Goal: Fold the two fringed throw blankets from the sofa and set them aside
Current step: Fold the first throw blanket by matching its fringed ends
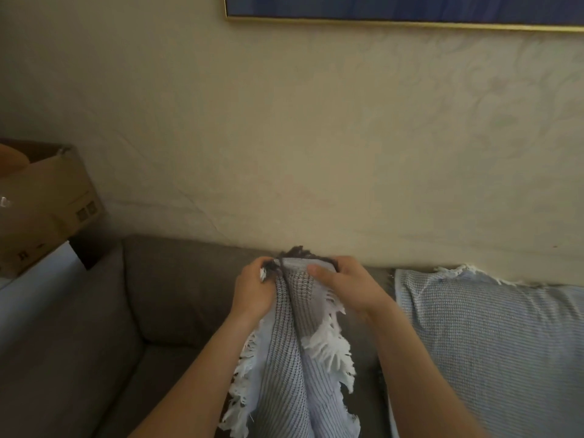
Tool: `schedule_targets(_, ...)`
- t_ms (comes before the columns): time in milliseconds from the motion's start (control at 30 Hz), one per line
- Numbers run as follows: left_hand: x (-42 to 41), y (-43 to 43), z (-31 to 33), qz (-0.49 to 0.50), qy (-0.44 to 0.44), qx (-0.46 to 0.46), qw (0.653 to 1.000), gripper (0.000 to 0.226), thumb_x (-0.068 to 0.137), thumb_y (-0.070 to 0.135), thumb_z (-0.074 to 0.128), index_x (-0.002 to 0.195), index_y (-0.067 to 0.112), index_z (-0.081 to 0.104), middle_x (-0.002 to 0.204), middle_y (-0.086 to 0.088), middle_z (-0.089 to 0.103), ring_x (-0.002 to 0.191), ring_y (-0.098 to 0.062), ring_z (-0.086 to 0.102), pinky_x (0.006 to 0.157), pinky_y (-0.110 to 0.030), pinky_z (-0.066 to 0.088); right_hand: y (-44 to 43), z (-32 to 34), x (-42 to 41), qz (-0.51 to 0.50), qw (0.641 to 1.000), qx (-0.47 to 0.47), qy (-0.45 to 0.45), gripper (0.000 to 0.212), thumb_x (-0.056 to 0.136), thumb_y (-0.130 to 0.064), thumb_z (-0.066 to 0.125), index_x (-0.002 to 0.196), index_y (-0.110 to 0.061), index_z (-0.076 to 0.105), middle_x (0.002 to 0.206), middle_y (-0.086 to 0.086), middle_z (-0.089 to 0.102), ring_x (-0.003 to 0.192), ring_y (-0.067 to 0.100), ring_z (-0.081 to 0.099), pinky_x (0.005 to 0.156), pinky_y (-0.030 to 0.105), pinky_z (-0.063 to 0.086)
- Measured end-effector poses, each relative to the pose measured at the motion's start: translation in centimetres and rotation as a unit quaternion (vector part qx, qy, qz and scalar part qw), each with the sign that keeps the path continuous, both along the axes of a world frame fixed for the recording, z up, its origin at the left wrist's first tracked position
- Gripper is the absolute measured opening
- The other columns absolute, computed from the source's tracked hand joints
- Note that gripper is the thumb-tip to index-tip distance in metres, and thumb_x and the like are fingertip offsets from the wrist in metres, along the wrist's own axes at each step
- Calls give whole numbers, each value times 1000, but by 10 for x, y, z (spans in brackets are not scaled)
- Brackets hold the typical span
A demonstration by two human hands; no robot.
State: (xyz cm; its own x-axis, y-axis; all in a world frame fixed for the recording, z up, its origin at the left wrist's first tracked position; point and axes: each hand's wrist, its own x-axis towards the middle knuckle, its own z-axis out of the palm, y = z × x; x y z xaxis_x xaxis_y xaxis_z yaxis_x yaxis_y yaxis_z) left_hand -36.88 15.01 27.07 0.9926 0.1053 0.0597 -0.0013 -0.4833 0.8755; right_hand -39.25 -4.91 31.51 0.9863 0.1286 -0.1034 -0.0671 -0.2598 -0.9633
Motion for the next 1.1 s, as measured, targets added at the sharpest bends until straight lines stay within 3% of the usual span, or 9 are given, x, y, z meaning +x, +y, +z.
schedule_targets(133, -1, 8, -2, 46, 11, -66, 997, 23, 105, 23, 65, 127, 16, 59, 110, 6, 66, 99, -14, 64, 87, -36, 54, -4, -2, 10, -131, 990, 41, 17, 23, 102, -20, 69, 96, 0, 75, 89, 18, 76, 76, 22, 69, 68, 33, 54)
schedule_targets(300, 6, 16, -6, 106, 101, -195, 970, 34, 103, 34, 67, 91, 2, 64, 75, -12, 58, 64, -19, 54, 61, -35, 41, -12, 3, 19, -344, 936, 62, -32, 36, 99, -13, 64, 66, -14, 49, 59, 2, 45, 60, 18, 41, 56, 29, 35)
schedule_targets(367, 11, 17, -8, 93, 144, -262, 950, 44, 94, 39, 74, 98, -5, 71, 84, -14, 66, 76, -27, 61, 68, -41, 48, -4, 6, 17, -341, 934, -24, -100, 38, 98, -14, 63, 62, -16, 49, 56, -4, 42, 56, 18, 39, 58, 28, 34)
schedule_targets(500, 3, 3, 9, 29, 186, -351, 917, 24, 95, 13, 76, 109, -6, 75, 100, -22, 76, 92, -37, 73, 87, -50, 59, 36, -8, 18, -247, 932, -208, -164, 24, 100, -24, 62, 98, -4, 76, 86, 16, 75, 80, 36, 71, 69, 36, 50)
schedule_targets(600, -2, -10, 14, -12, 181, -334, 925, 14, 98, 4, 68, 101, -7, 76, 88, -23, 74, 75, -28, 73, 65, -33, 58, 66, -19, 8, -180, 937, -254, -162, 25, 101, -23, 60, 79, -13, 68, 80, 13, 72, 72, 36, 67, 58, 30, 39)
schedule_targets(667, -3, -13, 12, -10, 173, -325, 930, 15, 99, 7, 67, 92, -3, 77, 79, -20, 72, 63, -23, 70, 55, -29, 54, 73, -21, 2, -181, 934, -255, -170, 39, 97, -18, 61, 60, -20, 48, 61, 1, 59, 54, 20, 54, 47, 28, 29)
schedule_targets(767, -3, -10, 9, -8, 152, -341, 928, 20, 99, 15, 69, 98, -4, 75, 84, -21, 66, 76, -29, 63, 69, -40, 48, 68, -20, 0, -186, 943, -205, -184, 47, 86, -12, 66, 50, -20, 36, 44, -5, 40, 40, 10, 38, 42, 21, 27)
schedule_targets(933, -7, -12, 10, -20, 143, -342, 929, 31, 103, 14, 67, 103, -17, 70, 87, -22, 71, 77, -31, 69, 68, -38, 56, 63, -17, 1, -199, 948, -177, -172, 23, 80, -13, 71, 59, -6, 62, 49, 4, 56, 45, 8, 40, 48, 33, 39)
schedule_targets(1100, -10, -12, 16, -46, 129, -320, 937, 30, 103, 14, 67, 99, -15, 73, 83, -21, 73, 71, -24, 71, 62, -33, 59, 69, -15, -6, -242, 949, -165, -121, 15, 79, -15, 68, 64, -12, 68, 54, 1, 62, 48, 15, 56, 42, 25, 36)
